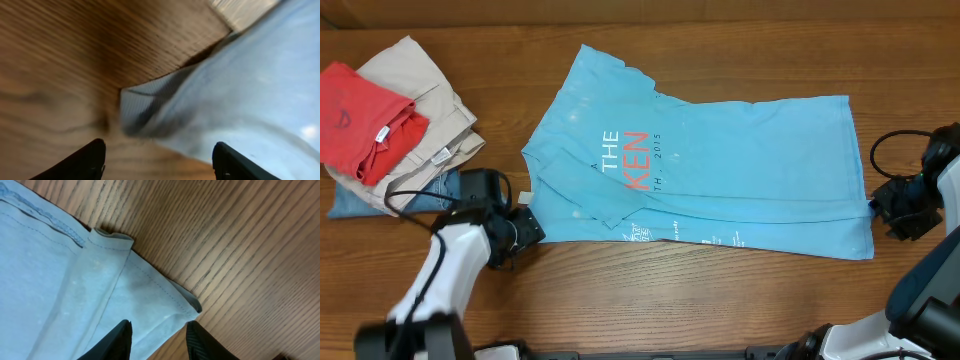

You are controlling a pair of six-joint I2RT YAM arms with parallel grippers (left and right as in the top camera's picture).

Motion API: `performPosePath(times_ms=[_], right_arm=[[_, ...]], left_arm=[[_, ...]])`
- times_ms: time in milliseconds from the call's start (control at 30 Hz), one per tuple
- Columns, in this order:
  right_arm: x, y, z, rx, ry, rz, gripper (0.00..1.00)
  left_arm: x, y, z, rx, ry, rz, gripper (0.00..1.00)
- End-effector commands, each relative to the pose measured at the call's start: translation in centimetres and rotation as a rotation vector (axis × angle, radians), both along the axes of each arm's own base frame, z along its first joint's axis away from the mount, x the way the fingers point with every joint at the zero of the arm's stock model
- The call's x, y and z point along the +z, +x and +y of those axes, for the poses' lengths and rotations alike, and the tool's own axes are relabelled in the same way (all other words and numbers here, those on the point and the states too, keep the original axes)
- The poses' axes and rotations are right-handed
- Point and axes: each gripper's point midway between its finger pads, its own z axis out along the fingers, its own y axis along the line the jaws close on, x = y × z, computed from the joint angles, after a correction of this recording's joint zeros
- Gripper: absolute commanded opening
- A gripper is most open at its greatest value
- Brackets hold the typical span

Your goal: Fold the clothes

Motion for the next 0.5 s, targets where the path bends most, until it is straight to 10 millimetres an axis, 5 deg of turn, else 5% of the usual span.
performPosePath(times_ms=[0,67,167,233,333,467], right_arm=[[1.1,0.5,-0.5,-0.001,-0.021,-0.036,0.39],[1.1,0.5,-0.5,-0.001,-0.021,-0.036,0.39],[1.1,0.5,-0.5,-0.001,-0.021,-0.036,0.39],[1.1,0.5,-0.5,-0.001,-0.021,-0.036,0.39],[1.1,0.6,-0.6,-0.001,-0.023,-0.039,0.39],[1.1,0.7,-0.7,-0.001,-0.027,-0.045,0.39]], left_arm=[[-1.9,0.1,-0.7,-0.025,-0.046,0.051,0.69],[-2.7,-0.1,-0.8,-0.025,-0.052,0.078,0.6],[-3.1,-1.0,-0.8,-0.023,-0.052,0.12,0.26],[-3.0,-1.5,-0.7,-0.022,-0.045,0.142,0.14],[-2.9,-2.6,-0.8,-0.015,-0.048,0.185,0.04],[-2.7,-6.0,-0.7,0.044,-0.039,0.328,0.04]])
